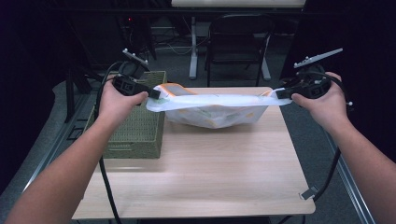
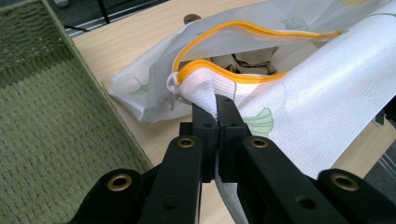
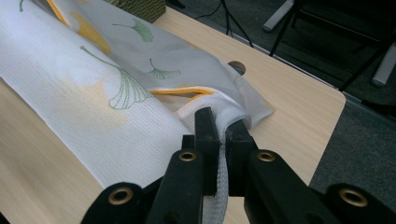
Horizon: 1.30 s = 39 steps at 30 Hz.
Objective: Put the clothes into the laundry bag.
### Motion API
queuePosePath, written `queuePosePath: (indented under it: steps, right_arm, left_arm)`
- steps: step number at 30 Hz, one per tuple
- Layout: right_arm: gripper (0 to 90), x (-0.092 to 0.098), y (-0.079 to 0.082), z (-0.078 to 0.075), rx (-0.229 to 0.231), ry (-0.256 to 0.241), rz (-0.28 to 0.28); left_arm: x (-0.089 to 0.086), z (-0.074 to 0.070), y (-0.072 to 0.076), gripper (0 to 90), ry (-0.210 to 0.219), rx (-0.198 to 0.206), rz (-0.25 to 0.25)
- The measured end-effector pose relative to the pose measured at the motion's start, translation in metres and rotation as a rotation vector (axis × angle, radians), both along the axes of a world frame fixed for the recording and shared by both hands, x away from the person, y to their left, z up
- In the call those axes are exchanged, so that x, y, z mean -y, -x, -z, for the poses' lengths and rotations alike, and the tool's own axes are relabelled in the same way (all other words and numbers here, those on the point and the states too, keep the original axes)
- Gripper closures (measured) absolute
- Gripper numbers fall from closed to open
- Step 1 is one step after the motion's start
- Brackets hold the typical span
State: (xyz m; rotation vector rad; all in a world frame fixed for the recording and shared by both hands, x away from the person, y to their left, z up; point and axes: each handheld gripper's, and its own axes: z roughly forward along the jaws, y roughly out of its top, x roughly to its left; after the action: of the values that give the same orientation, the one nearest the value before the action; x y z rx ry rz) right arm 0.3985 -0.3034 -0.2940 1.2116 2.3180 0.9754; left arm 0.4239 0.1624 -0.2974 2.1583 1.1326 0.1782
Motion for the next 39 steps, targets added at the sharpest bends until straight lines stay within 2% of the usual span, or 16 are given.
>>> queuePosePath:
  steps: [8,16,27,34,39]
  right_arm:
    - [86.6,0.000,0.014,0.013,-0.023,-0.001,-0.024]
    - [86.3,0.001,0.029,0.029,-0.050,-0.002,-0.042]
    - [86.3,-0.003,0.048,0.049,-0.077,0.003,-0.082]
    - [85.9,-0.004,0.059,0.061,-0.107,-0.008,-0.088]
    - [85.8,-0.003,0.065,0.072,-0.131,-0.015,-0.099]
  left_arm:
    - [-0.003,0.015,0.016,88.9,0.012,-0.019,0.015]
    - [-0.003,0.032,0.034,88.9,-0.020,-0.029,0.048]
    - [-0.011,0.056,0.056,88.9,-0.003,-0.062,0.066]
    - [-0.016,0.075,0.067,88.9,0.033,-0.076,0.054]
    - [-0.016,0.087,0.075,88.8,0.031,-0.083,0.054]
